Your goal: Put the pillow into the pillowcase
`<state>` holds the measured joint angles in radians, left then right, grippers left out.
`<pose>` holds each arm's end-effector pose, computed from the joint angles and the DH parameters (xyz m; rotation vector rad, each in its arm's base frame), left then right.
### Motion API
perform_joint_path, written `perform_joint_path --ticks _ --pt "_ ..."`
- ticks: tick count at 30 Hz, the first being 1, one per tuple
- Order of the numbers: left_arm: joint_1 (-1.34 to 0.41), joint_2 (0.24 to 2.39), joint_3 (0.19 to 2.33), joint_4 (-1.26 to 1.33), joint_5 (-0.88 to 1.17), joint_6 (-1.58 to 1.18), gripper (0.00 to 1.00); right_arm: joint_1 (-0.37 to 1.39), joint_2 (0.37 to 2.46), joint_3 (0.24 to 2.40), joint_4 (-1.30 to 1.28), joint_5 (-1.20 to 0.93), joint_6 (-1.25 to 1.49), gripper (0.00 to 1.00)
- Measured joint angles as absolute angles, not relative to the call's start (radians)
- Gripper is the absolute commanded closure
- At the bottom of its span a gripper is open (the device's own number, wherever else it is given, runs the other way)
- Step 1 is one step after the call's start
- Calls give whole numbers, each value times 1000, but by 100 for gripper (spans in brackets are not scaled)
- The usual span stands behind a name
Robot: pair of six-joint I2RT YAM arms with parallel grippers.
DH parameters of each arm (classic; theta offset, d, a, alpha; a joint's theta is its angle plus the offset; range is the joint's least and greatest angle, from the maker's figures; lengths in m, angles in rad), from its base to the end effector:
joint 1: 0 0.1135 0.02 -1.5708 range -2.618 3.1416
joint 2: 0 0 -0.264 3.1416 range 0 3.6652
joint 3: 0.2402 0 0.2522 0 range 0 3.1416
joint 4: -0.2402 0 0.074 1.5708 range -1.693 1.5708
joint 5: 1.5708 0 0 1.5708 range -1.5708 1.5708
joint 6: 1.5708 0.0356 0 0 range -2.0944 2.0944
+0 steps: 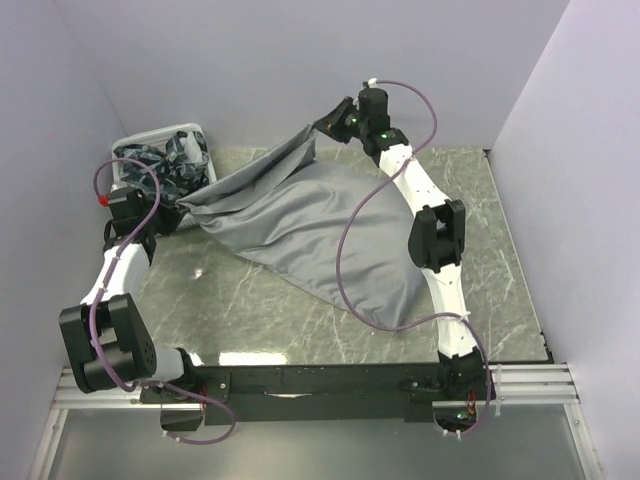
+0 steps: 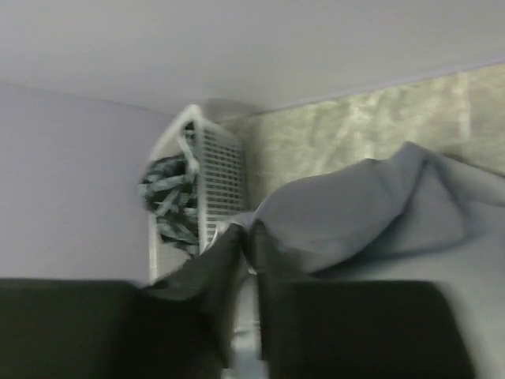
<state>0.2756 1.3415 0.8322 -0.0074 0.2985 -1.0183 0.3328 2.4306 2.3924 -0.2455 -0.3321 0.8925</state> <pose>0.2887 0.0708 0.2502 -1.1433 1.8250 -0.7537 0.5354 0.1973 0.3062 0.3090 1.9801 1.1303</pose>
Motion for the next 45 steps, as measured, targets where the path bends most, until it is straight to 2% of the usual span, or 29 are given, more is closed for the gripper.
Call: perform_joint_path --ticks 1,2,4,7,10,13,16,18,21,24,27,35,37,40,41,44,45 --pt "276 1341 832 -4 299 -1020 99 334 2425 2386 -229 -344 895 43" --pt "276 1340 832 2 300 -1021 99 333 2415 2380 -215 -356 896 33" --pt "273 1338 828 18 302 -1024 99 333 2373 2355 -206 -374 889 21" --pt "265 1331 812 27 301 -1023 99 334 2263 2280 -242 -373 838 15" --pt "229 1328 790 35 294 -1019 99 338 2018 2008 -258 -323 793 7" --pt "141 1328 765 45 282 -1019 99 353 1661 1557 -182 -255 785 7" --pt "26 1328 751 45 266 -1026 99 386 1410 1224 -105 -212 797 6" --pt "-46 1328 751 48 262 -1036 99 412 1314 1036 -50 -200 816 4" --pt "-124 1325 750 46 256 -1039 99 424 1306 833 -54 -173 859 1" --pt "-178 1308 749 37 240 -1039 99 398 1383 765 -127 -145 899 2" --pt "-227 1271 732 32 230 -1041 99 316 1412 783 -143 -178 928 1" --pt "-366 1105 581 -27 204 -1086 98 -60 1464 920 -271 -90 911 0" --pt "-392 1052 530 -54 196 -1098 94 -103 1489 968 -304 -62 896 0" --pt "-399 979 466 -104 181 -1122 67 -85 1506 1010 -336 -20 867 0" --pt "-399 954 445 -127 177 -1133 49 -56 1510 1022 -350 6 857 0" --pt "-399 886 409 -215 155 -1158 29 81 1522 1054 -385 65 835 1" --pt "-399 862 407 -260 136 -1169 26 148 1523 1058 -391 87 826 1"
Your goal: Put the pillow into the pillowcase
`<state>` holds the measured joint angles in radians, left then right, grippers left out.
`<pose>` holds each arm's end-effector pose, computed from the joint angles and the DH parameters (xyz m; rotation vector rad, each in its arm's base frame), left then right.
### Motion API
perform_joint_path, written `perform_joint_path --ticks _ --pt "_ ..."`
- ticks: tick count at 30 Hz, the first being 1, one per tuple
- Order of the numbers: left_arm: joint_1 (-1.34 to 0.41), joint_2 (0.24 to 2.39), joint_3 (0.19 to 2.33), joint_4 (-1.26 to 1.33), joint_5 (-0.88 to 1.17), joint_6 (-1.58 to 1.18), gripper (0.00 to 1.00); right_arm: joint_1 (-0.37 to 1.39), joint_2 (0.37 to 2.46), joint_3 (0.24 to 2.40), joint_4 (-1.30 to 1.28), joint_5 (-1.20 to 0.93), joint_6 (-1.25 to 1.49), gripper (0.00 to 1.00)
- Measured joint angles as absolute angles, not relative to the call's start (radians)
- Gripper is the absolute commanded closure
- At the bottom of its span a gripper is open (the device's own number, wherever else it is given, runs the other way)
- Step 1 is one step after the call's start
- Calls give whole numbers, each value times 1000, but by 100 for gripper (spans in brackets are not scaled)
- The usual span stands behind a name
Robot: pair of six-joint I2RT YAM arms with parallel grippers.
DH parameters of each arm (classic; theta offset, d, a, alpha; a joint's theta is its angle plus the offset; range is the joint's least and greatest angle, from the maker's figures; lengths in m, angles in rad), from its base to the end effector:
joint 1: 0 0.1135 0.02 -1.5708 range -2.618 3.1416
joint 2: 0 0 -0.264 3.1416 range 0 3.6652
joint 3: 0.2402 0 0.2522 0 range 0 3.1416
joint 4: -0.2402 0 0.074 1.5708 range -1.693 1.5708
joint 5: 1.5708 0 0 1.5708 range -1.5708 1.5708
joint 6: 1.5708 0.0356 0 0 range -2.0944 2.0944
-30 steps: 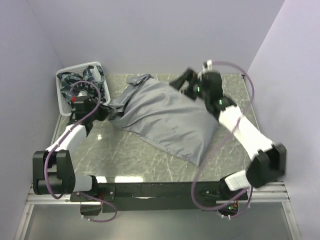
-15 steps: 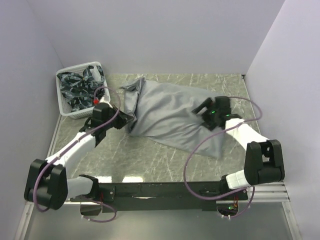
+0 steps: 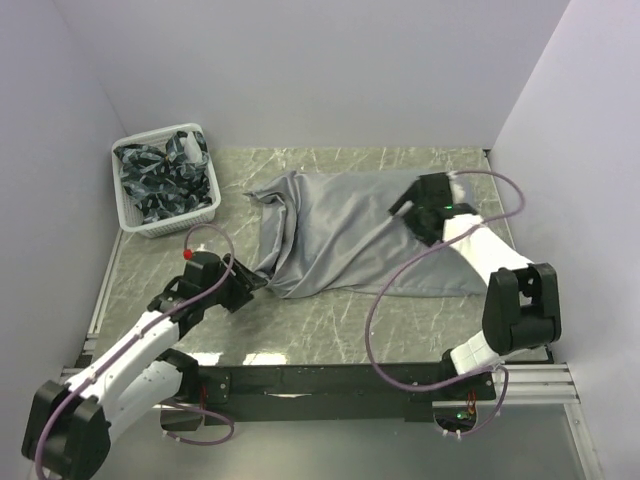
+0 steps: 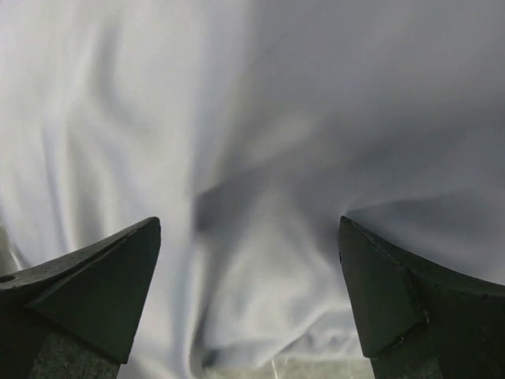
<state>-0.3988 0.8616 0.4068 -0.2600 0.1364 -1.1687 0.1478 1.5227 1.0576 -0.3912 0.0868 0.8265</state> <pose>0.1612 -0.0732 0.1885 -0.8568 2.3200 -0.9157 0.3218 0.0448 0.2383 0.8533 2.2977 0.3342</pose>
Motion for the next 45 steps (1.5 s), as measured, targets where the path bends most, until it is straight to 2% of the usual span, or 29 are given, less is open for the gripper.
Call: perform_joint_path --ticks 6,9,14,19,24,27,28,32,36,38,40,45 --pt "-399 776 490 -433 -7 -1163 24 444 1516 1076 -434 168 778 1" --pt "-399 843 585 -421 -59 -1141 30 507 1526 1083 -423 149 760 1" --pt "-399 1115 732 -289 -50 -1074 50 445 1629 1071 -387 107 753 1" --pt "-410 1280 701 -170 18 -1054 73 266 1602 1007 -335 13 742 1" --pt "-493 1327 651 -109 60 -1065 80 197 1568 1006 -350 67 701 2" --pt "-549 1328 637 -88 69 -1070 73 204 1551 1006 -374 94 680 3" --pt "-560 1328 637 -90 66 -1071 63 213 1542 1007 -388 106 673 3" --pt "-533 1300 640 -134 12 -1067 50 300 1478 1026 -459 167 646 4" --pt "-432 1269 693 -183 -40 -1055 49 495 1402 1077 -490 207 631 7" --pt "-376 1291 765 -190 -67 -1045 51 587 1375 1097 -482 206 627 14" --pt "-344 1341 843 -183 -87 -1036 51 676 1365 1112 -469 201 625 18" --pt "-318 1537 1001 -125 -107 -1032 52 829 1448 1157 -463 208 620 19"
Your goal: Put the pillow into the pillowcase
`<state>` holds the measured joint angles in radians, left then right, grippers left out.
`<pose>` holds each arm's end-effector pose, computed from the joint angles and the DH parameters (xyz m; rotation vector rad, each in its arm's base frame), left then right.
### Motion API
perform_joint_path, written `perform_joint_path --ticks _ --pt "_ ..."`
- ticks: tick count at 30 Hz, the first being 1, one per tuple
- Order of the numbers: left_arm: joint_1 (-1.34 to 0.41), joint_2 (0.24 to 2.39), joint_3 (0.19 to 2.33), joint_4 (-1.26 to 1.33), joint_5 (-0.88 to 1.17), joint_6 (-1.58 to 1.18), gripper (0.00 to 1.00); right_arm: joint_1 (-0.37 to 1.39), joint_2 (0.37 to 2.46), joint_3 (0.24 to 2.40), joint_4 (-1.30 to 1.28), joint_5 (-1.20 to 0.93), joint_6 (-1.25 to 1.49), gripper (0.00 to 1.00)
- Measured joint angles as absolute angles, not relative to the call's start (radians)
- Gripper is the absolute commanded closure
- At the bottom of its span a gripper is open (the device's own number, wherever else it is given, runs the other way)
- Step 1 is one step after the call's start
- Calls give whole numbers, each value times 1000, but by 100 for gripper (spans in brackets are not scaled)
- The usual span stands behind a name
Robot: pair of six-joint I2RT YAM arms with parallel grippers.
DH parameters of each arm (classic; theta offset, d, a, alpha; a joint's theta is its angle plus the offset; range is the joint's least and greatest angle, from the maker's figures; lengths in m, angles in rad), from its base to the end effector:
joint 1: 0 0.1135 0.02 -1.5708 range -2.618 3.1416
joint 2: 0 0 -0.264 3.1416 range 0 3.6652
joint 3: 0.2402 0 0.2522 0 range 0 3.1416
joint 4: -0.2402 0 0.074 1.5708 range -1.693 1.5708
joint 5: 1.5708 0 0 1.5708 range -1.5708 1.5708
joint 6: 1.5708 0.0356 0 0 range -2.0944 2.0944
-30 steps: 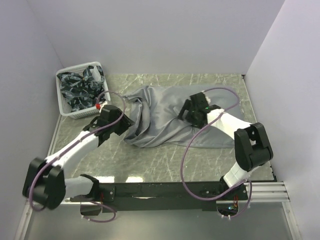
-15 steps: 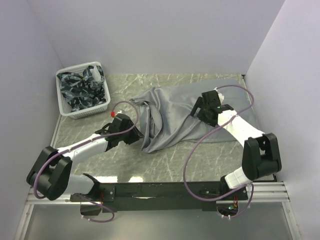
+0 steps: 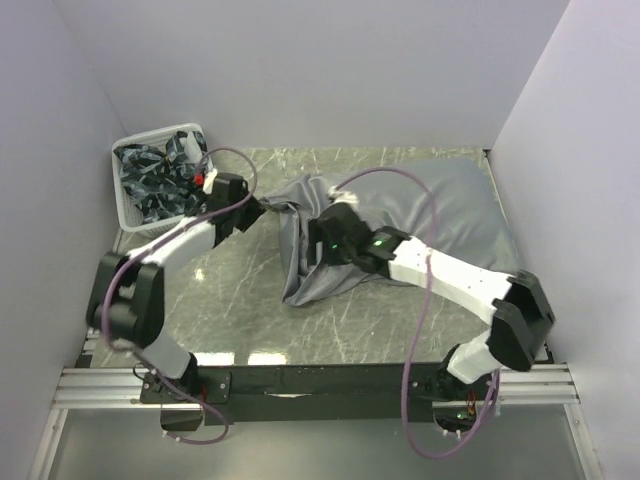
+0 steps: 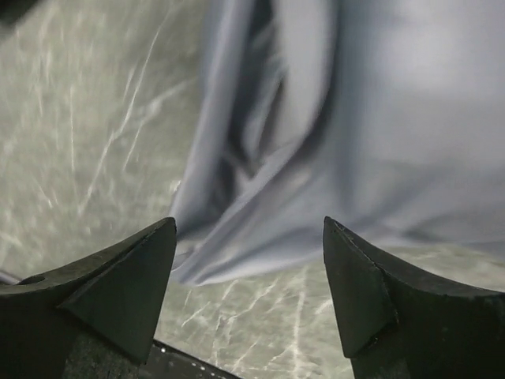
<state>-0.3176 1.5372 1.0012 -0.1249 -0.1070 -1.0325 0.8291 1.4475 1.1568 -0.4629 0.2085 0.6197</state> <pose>0.3230 -0.1022 0.2367 -0.8606 2.1322 -0.6066 0.2208 0.2301 0.2883 -0.1399 2.3520 0.4909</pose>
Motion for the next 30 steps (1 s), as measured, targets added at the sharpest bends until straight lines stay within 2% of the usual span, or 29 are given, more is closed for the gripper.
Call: perform_joint_path --ticks 5,10,12,14,15,16,17,18,20,21,22,25,30 --pt "-302 1775 1150 -117 -107 -1028 50 962 1598 1222 -463 222 611 22" --pt "-284 1904 1240 -120 -106 -1006 51 1033 1701 1240 -462 220 604 24" --pt "-279 1951 1292 -116 -104 -995 54 1053 1732 1243 -463 221 605 24" --pt "-273 1996 1346 -116 -103 -983 71 1068 1751 1243 -465 223 607 24" --pt "-271 2016 1371 -114 -102 -979 80 1075 1756 1243 -465 223 608 28" --pt "-271 2034 1393 -114 -102 -975 93 1084 1761 1242 -466 224 609 32" --pt "-269 2048 1408 -114 -100 -971 99 1093 1763 1242 -466 224 610 37" --pt "-266 2064 1428 -117 -98 -965 99 1102 1763 1241 -466 224 612 52" --pt "-258 2092 1461 -119 -93 -954 99 1113 1763 1236 -465 225 609 68" --pt "-253 2104 1478 -123 -91 -950 99 1119 1764 1232 -464 224 612 84" --pt "-246 2112 1493 -128 -88 -944 99 1124 1764 1226 -464 223 612 88" --pt "-217 2130 1546 -154 -83 -926 99 1138 1769 1217 -471 220 604 100" --pt "-159 2164 1663 -181 -59 -897 99 1196 1798 1236 -517 237 563 100"
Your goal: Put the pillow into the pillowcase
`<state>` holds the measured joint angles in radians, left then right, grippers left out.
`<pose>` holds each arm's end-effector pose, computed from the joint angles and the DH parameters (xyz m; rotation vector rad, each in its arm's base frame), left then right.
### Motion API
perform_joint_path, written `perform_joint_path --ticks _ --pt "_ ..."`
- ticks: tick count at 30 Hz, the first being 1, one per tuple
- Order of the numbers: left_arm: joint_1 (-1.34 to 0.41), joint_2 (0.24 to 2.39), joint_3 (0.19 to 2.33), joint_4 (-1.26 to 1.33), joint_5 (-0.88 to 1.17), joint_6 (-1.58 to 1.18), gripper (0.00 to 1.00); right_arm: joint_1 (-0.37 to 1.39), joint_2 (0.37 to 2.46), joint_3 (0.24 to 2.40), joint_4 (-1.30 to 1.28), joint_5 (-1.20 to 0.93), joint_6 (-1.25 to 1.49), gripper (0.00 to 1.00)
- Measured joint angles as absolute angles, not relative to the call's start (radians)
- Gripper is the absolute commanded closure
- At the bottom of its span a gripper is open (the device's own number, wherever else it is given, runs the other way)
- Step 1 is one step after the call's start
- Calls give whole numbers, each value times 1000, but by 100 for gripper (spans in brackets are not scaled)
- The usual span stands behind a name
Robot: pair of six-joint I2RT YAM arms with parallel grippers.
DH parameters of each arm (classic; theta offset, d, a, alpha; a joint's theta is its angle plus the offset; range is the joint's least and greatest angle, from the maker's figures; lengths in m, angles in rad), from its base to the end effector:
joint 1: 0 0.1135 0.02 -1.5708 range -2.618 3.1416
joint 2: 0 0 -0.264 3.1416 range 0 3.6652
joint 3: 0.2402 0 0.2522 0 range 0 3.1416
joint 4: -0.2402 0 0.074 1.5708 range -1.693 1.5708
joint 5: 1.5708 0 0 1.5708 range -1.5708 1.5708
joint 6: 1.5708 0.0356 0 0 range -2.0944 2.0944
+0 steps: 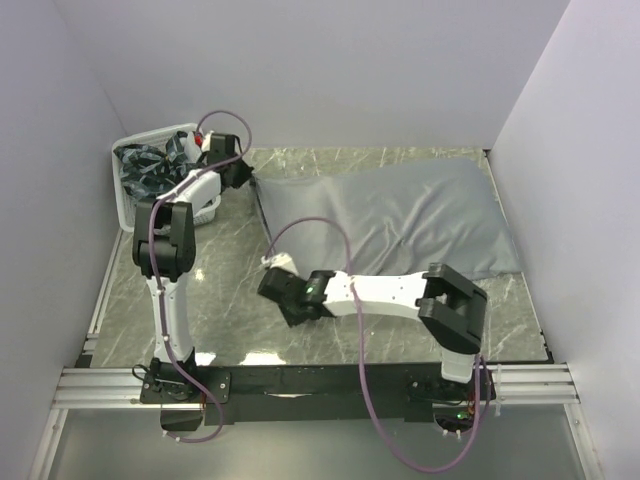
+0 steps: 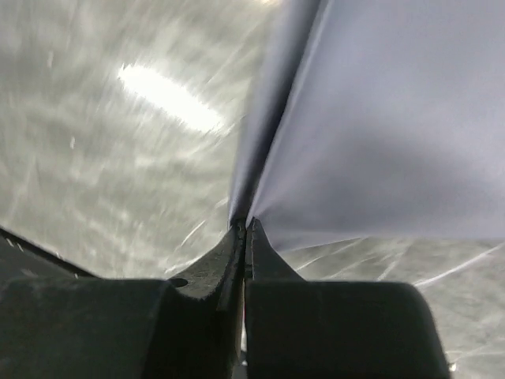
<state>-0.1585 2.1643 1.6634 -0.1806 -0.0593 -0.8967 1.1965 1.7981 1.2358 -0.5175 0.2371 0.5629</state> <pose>0.4905 -0.0763 0.1983 -0.8597 2.1323 -0.4926 0.1430 0.3413 0.1951 -0.7456 2.5266 0.3084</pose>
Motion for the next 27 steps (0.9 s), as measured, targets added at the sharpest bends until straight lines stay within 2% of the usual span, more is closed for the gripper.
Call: perform_joint_path --ticks 4,5,6,13,15,16,17,19,20,21,22,23,24,25,27 --pt "-128 2198 1732 -214 -12 -875 99 1277 1900 1321 -562 263 524 99" --pt "-126 2206 1740 -221 -4 -870 99 1287 1938 1353 -579 266 517 93" --pt "-126 2218 1750 -224 2 -863 99 1294 1972 1378 -593 262 510 91" --pt "-123 2249 1760 -234 30 -826 99 1285 2039 1581 -682 193 487 94" --pt "-123 2254 1777 -247 31 -816 99 1273 2064 1678 -691 170 477 91" --pt "-123 2257 1789 -253 31 -808 99 1269 2071 1710 -690 160 476 89" --pt "-123 2257 1800 -256 31 -802 98 1264 2079 1748 -685 141 474 81" --pt "-120 2257 1822 -260 33 -790 94 1262 2081 1772 -670 111 473 76" --pt "-119 2257 1831 -260 33 -785 91 1262 2081 1776 -662 96 473 69" --pt "-117 2257 1839 -259 34 -778 80 1263 2081 1775 -651 82 471 65" --pt "-115 2257 1844 -259 34 -774 76 1263 2083 1773 -646 65 471 59" --pt "-112 2257 1847 -256 36 -769 70 1263 2084 1768 -640 55 470 46" --pt "-109 2257 1847 -253 38 -768 58 1263 2084 1761 -632 45 468 41" --pt "-105 2257 1847 -254 40 -765 57 1263 2084 1750 -623 32 467 33" --pt "-97 2257 1847 -254 42 -761 52 1263 2084 1722 -605 4 465 27"
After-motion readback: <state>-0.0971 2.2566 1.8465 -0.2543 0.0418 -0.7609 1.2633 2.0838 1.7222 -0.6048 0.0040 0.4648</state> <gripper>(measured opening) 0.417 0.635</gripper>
